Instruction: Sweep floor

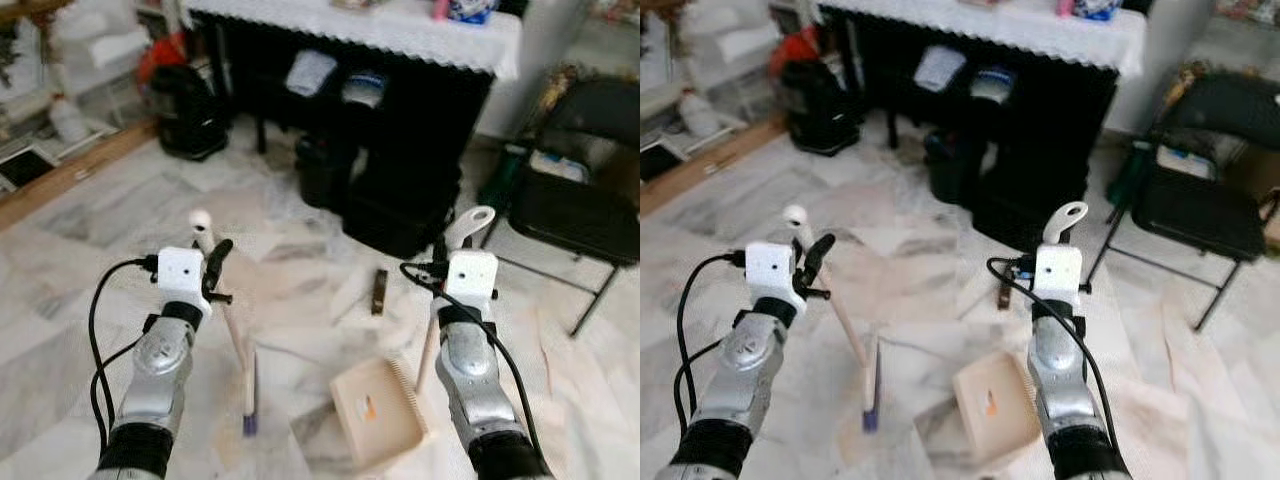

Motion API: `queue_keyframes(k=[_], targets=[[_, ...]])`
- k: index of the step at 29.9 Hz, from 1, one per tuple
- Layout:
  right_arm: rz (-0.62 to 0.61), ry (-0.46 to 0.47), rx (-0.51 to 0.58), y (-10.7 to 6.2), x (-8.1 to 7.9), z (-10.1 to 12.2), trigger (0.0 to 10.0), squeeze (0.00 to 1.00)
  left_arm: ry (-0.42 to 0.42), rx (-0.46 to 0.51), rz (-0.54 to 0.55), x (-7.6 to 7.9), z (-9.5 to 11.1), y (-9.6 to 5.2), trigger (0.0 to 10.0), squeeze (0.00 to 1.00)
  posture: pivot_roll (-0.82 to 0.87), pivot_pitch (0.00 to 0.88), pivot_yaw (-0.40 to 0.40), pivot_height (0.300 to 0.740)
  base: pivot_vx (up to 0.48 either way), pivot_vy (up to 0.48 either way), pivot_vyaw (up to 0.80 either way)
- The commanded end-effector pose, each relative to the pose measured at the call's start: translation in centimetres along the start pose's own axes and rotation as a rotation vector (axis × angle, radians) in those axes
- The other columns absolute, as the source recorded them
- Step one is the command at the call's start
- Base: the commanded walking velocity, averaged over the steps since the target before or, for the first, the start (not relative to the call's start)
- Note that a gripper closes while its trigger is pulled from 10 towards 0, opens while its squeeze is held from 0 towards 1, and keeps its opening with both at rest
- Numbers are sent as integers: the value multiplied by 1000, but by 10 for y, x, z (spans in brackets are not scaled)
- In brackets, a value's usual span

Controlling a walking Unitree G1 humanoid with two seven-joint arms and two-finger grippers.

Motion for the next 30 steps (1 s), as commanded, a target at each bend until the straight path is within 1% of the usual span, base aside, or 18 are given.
queue_keyframes(k=[1, 13, 17, 23, 30], targets=[[-12, 7, 44, 5, 3, 12, 10000, 0, 3, 38, -13, 3, 10, 3, 10000, 0, -40, 71, -1, 740, 0, 0, -781], [-10, 11, 43, 4, 2, 12, 10000, 0, 3, 37, -19, 4, 10, 4, 10000, 0, -38, 65, -3, 740, 0, 0, -781], [-2, 8, 44, 5, 0, 12, 10000, 0, -2, 36, -15, 3, 9, 4, 10000, 0, -63, 58, -5, 740, 0, 0, -781], [-7, 4, 56, 4, 1, 14, 10000, 0, -2, 34, -21, 3, 8, 4, 10000, 0, -66, 50, 0, 740, 0, 0, -752], [-5, 9, 63, 4, -2, 15, 10000, 0, -7, 35, -27, 3, 9, 5, 10000, 0, -70, 40, 10, 740, 0, 0, 0]])
Point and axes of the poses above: a point about 5 cm out from each wrist's last joint towards the gripper, its own y axis pointing out of the wrist towards the gripper, its own z axis along the axis of the wrist's last joint, x = y × z, the point moved 5 cm from there along y, pointing out of the wrist towards the gripper
